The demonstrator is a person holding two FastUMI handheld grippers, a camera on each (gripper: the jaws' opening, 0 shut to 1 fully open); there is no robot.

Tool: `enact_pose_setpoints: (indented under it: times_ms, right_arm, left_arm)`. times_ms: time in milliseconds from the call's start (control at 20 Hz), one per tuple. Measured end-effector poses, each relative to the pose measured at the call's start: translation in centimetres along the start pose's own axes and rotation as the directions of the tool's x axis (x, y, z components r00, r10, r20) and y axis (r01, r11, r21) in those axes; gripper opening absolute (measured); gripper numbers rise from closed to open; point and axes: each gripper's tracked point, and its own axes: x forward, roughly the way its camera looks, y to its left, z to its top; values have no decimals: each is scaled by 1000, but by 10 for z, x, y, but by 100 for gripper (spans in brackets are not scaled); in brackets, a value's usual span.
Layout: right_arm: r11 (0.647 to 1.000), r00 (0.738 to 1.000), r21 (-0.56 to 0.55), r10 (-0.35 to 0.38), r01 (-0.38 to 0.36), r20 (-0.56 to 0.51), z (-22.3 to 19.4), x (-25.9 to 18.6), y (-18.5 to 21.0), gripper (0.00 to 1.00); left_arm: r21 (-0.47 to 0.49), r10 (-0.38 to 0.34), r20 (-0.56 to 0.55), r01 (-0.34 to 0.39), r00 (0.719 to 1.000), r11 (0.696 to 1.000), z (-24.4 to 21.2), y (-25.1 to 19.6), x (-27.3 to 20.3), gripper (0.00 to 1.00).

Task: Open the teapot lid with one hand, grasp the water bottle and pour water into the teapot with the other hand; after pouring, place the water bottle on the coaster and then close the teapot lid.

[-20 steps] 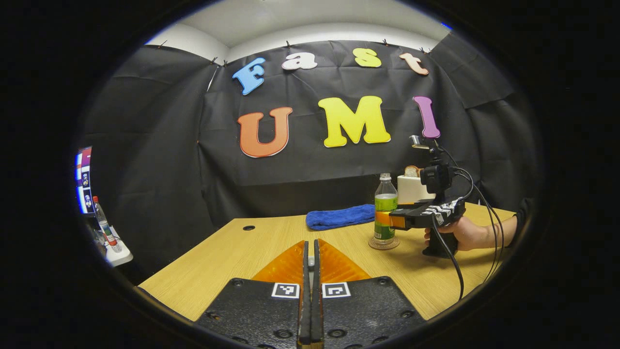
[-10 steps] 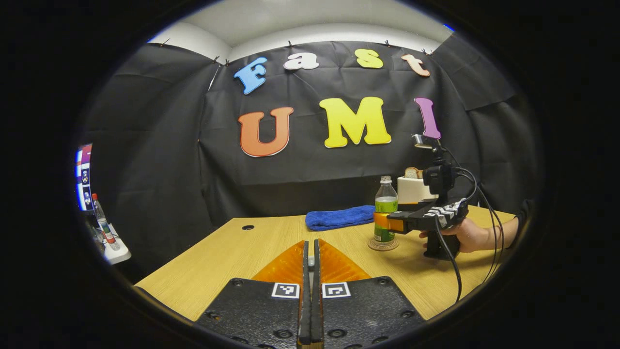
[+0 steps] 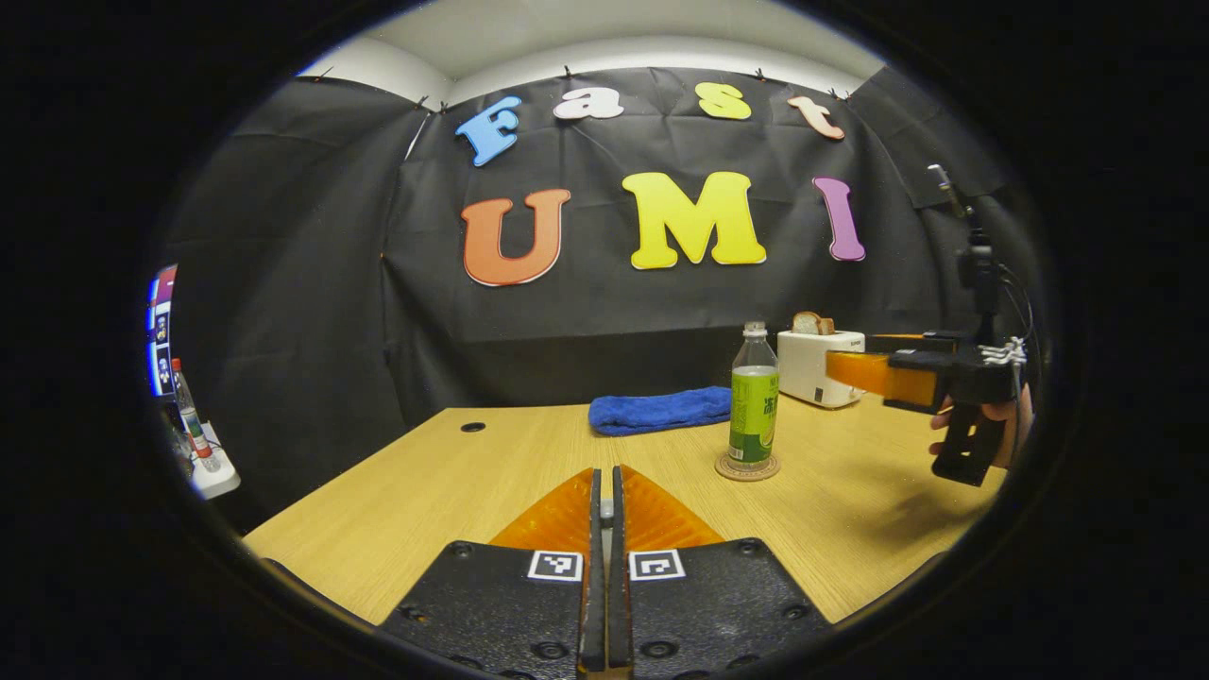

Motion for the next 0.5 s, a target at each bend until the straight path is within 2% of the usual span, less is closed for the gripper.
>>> enact_pose_setpoints:
  times_ms: [100,250,500]
  right_arm:
    - [1000,1000,18,-18,18,3,-4,-20,-10,98]
    - [998,998,-12,-58,59,36,-3,-41,-24,98]
    - [995,995,-56,-82,86,61,-5,-57,-28,98]
  left_arm:
    - [-21,-16,-1,16,1000,1000,-4,-7,9,4]
    - [-15,-25,-6,25,1000,1000,-13,-12,22,4]
    - [-40,-8,-27,7,1000,999,-28,-7,36,4]
